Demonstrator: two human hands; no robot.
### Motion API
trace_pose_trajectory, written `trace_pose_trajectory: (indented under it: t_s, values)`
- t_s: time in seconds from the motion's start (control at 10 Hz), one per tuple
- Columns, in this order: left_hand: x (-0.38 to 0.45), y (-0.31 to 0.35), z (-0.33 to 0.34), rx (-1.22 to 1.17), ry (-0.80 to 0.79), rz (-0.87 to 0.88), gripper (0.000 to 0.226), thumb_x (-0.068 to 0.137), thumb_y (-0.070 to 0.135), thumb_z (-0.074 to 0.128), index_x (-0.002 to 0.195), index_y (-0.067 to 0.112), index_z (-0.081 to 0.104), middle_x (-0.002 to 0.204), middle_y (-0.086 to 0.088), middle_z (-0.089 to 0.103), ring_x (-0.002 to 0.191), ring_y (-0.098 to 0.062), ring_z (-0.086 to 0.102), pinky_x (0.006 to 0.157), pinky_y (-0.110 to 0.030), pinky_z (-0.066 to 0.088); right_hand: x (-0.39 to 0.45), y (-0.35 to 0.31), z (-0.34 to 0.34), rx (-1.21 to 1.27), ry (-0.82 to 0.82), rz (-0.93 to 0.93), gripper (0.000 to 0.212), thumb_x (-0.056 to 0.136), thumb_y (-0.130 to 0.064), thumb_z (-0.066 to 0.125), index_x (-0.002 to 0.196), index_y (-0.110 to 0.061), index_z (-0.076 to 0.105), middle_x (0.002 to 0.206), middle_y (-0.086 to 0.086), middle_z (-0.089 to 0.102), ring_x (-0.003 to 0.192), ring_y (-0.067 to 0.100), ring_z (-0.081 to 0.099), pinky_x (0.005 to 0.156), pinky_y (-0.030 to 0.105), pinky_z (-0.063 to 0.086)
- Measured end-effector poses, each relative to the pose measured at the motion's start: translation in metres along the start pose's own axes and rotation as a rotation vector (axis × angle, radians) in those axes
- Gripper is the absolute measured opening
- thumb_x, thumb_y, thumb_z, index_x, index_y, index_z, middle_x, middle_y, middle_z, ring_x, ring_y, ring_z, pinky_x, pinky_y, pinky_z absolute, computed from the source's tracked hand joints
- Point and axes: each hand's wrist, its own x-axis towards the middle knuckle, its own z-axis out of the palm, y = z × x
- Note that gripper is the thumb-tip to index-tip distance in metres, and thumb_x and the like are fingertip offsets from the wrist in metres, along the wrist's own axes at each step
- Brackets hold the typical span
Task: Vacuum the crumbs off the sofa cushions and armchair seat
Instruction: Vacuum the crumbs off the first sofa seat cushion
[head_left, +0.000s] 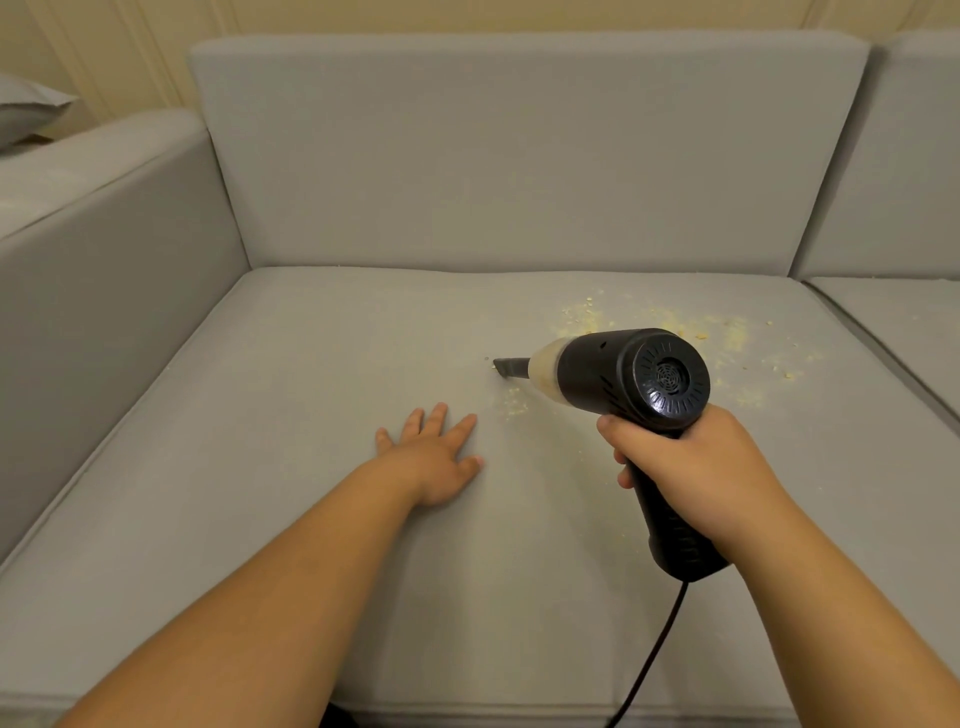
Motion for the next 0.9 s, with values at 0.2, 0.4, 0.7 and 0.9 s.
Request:
trace_pose_trajectory:
  t_s: [0.2,0.4,0.7,0.9]
  values:
    - [-0.001,0.0,-0.001,0.001,-0.003,0.001,0.069,0.103,0.067,0.026,0.161,0.049,-0.007,0.172,0.007,-0.02,0.159,-0.024,-0.016,0.122,-0.068,-0.002,-0.001,-0.002,0.001,0.001,0.011,0.004,0.018,0.088,-0.037,0.077,0.086,-0.02,0.072,0.071,0.004,0.076,0.071,0.017,0.075,0.075,0.038,0.058]
    - [0.0,0.0,-0.001,0.008,-0.003,0.004,0.069,0.103,0.067,0.027,0.162,0.049,-0.007,0.172,0.007,-0.019,0.159,-0.025,-0.015,0.122,-0.068,-0.002,0.002,-0.002,-0.009,0.041,0.096,0.062,0.021,0.087,-0.035,0.078,0.087,-0.014,0.074,0.075,0.008,0.077,0.062,0.011,0.074,0.073,0.038,0.057]
    - [0.0,0.0,0.001,0.019,0.0,0.003,0.07,0.103,0.067,0.026,0.161,0.05,-0.008,0.172,0.007,-0.02,0.159,-0.025,-0.015,0.122,-0.067,-0.002,-0.003,-0.002,-0.023,0.086,0.054,0.101,0.018,0.086,-0.034,0.079,0.095,-0.019,0.074,0.082,0.006,0.078,0.067,0.016,0.078,0.076,0.042,0.061]
    - [-0.002,-0.002,-0.001,0.04,0.008,0.012,0.069,0.104,0.067,0.026,0.161,0.049,-0.008,0.172,0.007,-0.019,0.159,-0.024,-0.014,0.123,-0.066,0.0,-0.011,-0.005,-0.024,0.004,0.132,0.053,0.012,0.087,-0.034,0.075,0.091,-0.023,0.071,0.078,0.005,0.077,0.07,0.015,0.077,0.079,0.041,0.06]
